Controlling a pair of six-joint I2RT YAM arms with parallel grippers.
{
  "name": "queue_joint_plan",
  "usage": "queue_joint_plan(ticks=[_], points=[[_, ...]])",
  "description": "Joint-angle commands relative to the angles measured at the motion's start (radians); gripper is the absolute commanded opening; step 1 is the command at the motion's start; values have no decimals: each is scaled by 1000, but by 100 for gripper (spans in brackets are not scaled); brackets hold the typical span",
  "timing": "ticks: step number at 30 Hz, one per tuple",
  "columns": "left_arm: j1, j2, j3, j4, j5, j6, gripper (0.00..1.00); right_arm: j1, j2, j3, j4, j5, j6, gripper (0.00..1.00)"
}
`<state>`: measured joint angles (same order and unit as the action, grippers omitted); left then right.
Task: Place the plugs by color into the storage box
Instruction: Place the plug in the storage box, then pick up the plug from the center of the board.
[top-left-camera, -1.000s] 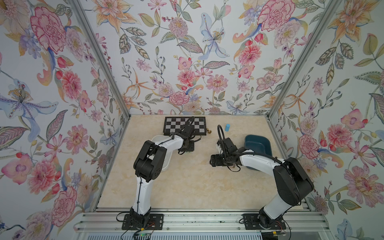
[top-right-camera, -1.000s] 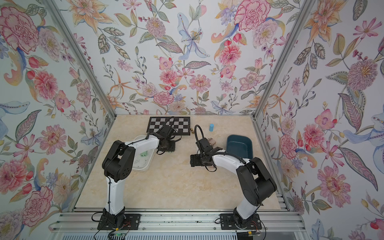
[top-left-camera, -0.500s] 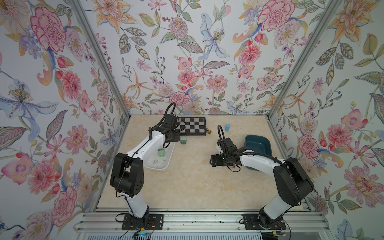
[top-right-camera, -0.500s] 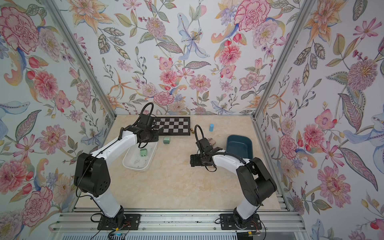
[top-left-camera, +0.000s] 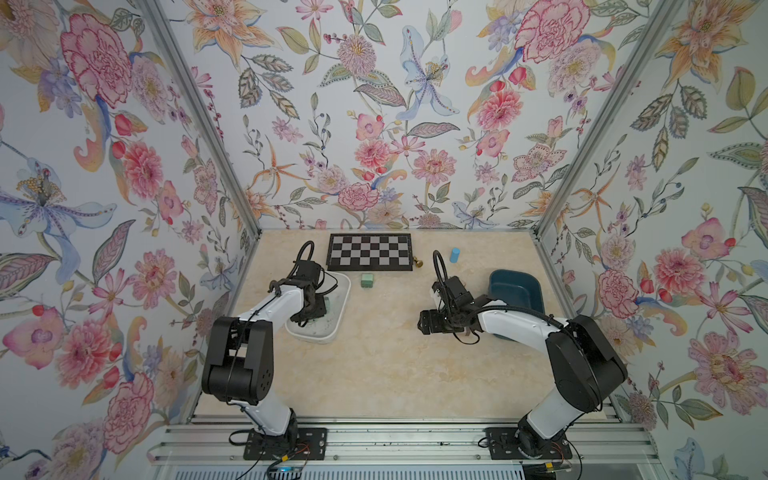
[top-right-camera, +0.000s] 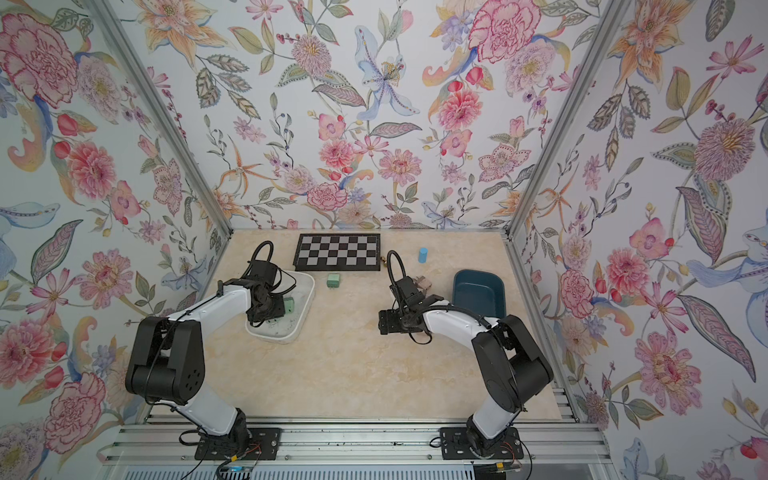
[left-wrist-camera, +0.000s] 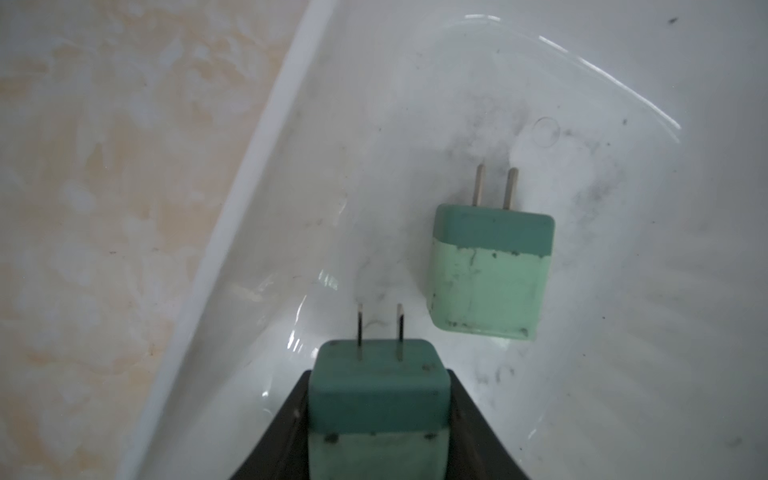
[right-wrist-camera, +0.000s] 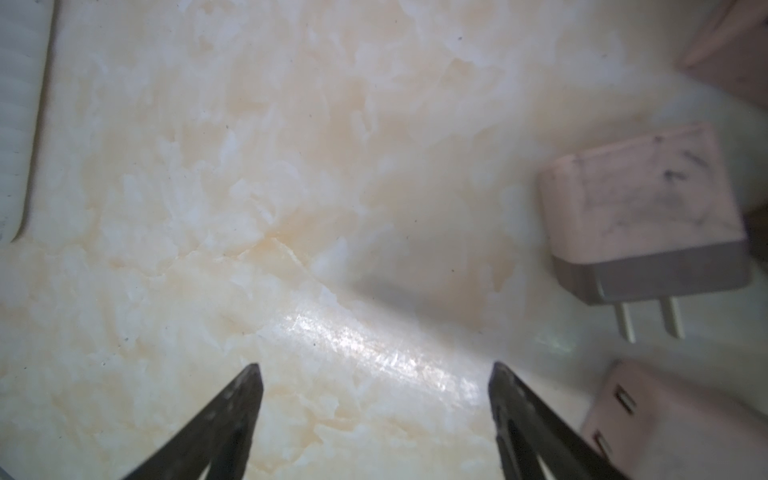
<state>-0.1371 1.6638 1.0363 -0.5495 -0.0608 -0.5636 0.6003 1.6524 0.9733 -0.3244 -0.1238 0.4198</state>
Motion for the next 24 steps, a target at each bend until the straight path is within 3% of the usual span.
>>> queue_joint_plan(ticks=[1, 10, 16, 24], points=[[8, 41, -27, 58, -21, 7, 39, 6, -10, -8, -4, 0, 13, 87], [8, 82, -62, 103, -3, -3, 50, 3, -21, -27, -4, 3, 14, 87], [-4, -22, -30, 96, -32, 4, 81, 0, -25, -22, -4, 3, 11, 87], [-128, -71, 187, 39, -59, -38, 94, -2, -13, -18, -4, 1, 8, 88]])
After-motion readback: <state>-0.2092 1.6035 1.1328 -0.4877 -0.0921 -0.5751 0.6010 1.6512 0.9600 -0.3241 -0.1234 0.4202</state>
